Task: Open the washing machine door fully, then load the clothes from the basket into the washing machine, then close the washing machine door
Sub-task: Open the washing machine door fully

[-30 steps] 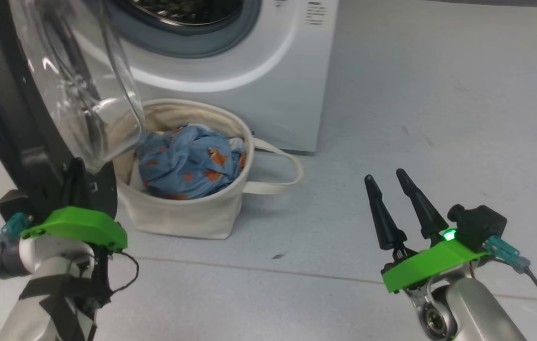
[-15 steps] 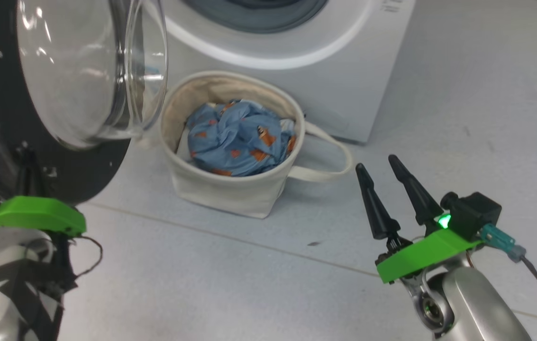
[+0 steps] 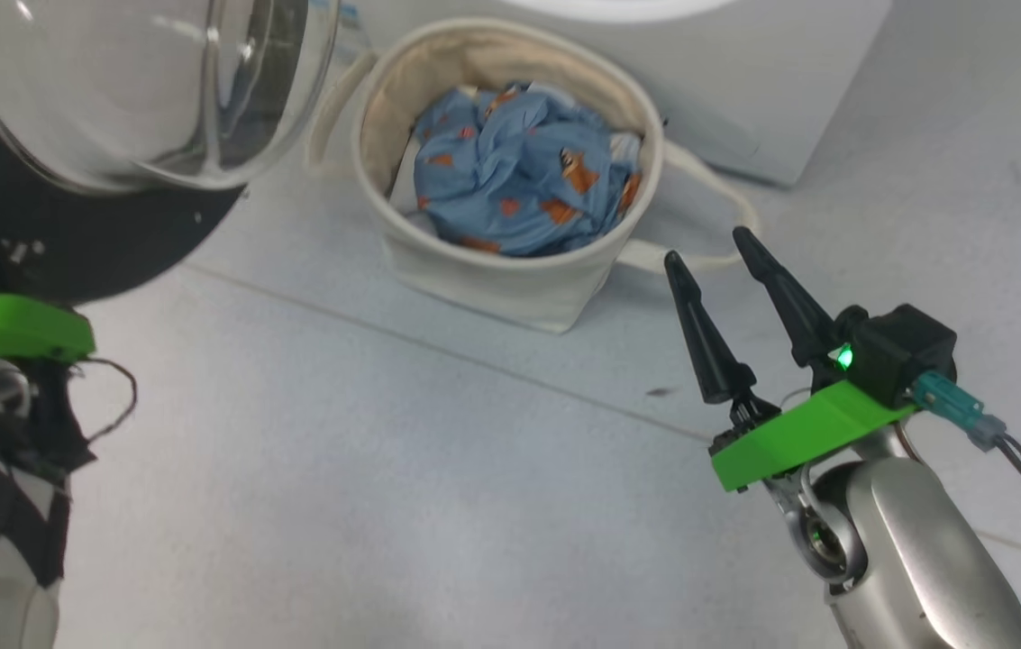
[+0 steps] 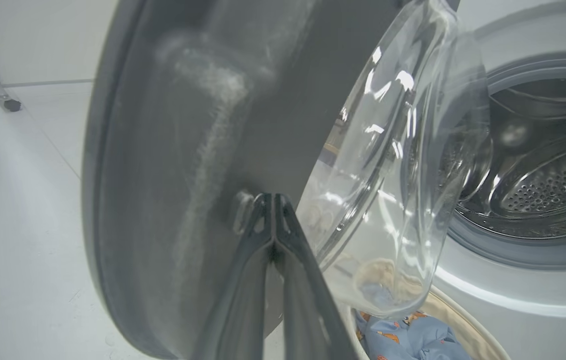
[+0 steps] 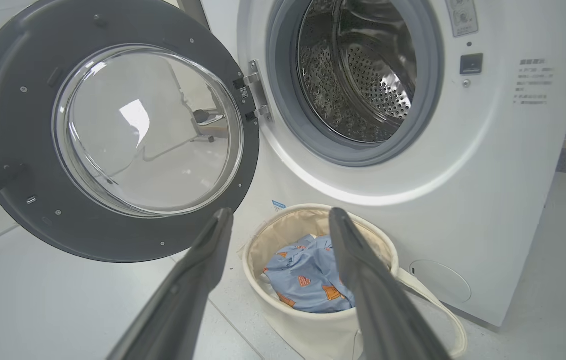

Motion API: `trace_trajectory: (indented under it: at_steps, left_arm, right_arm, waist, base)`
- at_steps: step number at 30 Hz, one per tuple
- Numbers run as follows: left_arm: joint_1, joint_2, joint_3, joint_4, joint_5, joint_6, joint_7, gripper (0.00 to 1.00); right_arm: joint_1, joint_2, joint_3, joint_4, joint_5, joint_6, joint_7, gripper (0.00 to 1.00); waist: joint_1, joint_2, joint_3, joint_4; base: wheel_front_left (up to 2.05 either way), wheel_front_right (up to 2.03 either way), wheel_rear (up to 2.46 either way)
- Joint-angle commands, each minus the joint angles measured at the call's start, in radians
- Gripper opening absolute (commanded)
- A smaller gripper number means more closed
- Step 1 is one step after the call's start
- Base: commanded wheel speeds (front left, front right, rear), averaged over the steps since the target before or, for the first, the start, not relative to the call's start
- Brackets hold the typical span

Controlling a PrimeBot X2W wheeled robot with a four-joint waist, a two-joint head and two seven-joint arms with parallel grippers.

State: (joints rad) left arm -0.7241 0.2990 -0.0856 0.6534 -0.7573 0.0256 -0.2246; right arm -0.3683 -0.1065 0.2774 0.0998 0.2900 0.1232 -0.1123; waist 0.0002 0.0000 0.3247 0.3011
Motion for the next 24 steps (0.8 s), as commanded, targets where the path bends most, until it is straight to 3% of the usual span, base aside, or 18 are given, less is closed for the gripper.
trace_trajectory:
  at_steps: [1,14,24]
  left_arm:
    - [-0.044,0.072,0.053,-0.004,-0.004,-0.001,-0.013,0.0]
    - [-0.155,0.108,0.165,0.143,0.009,-0.057,-0.037,0.0]
    - [-0.124,0.124,0.196,0.203,0.105,-0.121,-0.037,0.0]
  right_arm:
    - [-0.02,0.015,0.018,-0.043,-0.013,0.008,0.007,1.0]
    - [-0.048,0.035,0.021,-0.071,-0.06,0.008,0.02,1.0]
    - [-0.036,0.046,0.032,-0.016,-0.04,0.008,-0.034,1.0]
  waist:
    - [-0.0002,0.0,0.045,0.025]
    - [-0.0002,0.0,0.149,0.044]
    - [-0.0002,0.0,0.059,-0.019]
  base:
    - [0.0,0.0,0.0]
    - [0.0,0.0,0.0]
    - [0.0,0.0,0.0]
